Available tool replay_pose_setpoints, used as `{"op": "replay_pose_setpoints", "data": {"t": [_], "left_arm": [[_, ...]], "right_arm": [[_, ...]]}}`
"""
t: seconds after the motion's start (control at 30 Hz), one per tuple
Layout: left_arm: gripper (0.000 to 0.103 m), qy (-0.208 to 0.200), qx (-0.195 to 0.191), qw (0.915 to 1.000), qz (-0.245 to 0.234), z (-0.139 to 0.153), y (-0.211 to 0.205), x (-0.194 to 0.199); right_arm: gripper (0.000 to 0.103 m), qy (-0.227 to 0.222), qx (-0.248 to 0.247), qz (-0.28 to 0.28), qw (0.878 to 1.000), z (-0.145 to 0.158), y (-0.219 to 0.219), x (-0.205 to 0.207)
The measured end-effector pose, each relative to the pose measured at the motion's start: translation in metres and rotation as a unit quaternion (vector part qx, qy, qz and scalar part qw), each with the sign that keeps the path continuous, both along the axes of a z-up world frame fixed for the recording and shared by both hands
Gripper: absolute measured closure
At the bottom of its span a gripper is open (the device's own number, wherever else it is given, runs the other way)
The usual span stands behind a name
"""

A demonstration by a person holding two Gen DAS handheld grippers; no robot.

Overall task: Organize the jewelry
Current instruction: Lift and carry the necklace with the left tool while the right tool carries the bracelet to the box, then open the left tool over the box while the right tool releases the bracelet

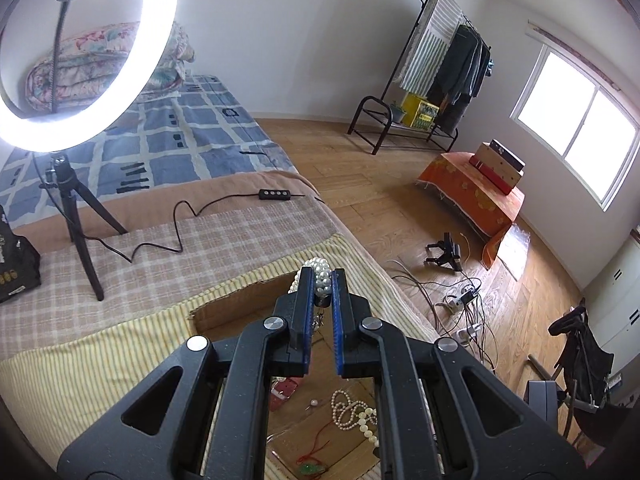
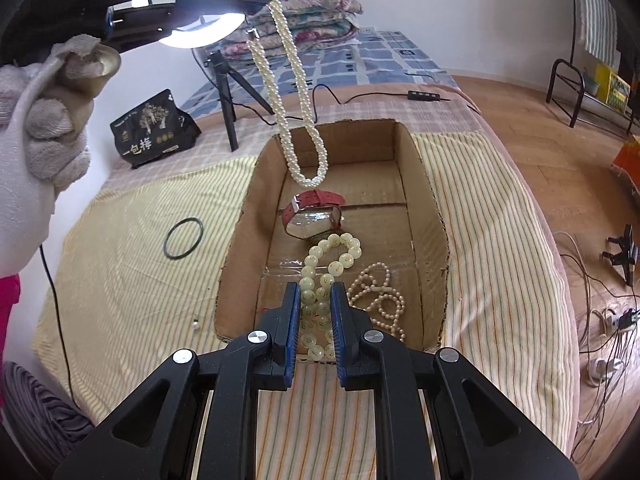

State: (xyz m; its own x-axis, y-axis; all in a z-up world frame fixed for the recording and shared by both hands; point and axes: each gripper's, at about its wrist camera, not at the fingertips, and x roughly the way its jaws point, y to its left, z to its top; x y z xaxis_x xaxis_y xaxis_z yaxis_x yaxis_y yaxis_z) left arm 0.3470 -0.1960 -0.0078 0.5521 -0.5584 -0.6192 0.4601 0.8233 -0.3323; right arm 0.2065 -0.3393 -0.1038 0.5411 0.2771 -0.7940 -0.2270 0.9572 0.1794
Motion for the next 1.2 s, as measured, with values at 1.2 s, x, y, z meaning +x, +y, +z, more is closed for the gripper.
{"op": "replay_pose_setpoints", "data": {"t": [1.2], "left_arm": [[0.078, 0.001, 0.043, 0.9990, 0.007, -0.009, -0.001, -0.013]], "right_arm": [[0.051, -0.020, -0.038, 0.004, 0.999, 0.003, 0.014, -0.006]]}}
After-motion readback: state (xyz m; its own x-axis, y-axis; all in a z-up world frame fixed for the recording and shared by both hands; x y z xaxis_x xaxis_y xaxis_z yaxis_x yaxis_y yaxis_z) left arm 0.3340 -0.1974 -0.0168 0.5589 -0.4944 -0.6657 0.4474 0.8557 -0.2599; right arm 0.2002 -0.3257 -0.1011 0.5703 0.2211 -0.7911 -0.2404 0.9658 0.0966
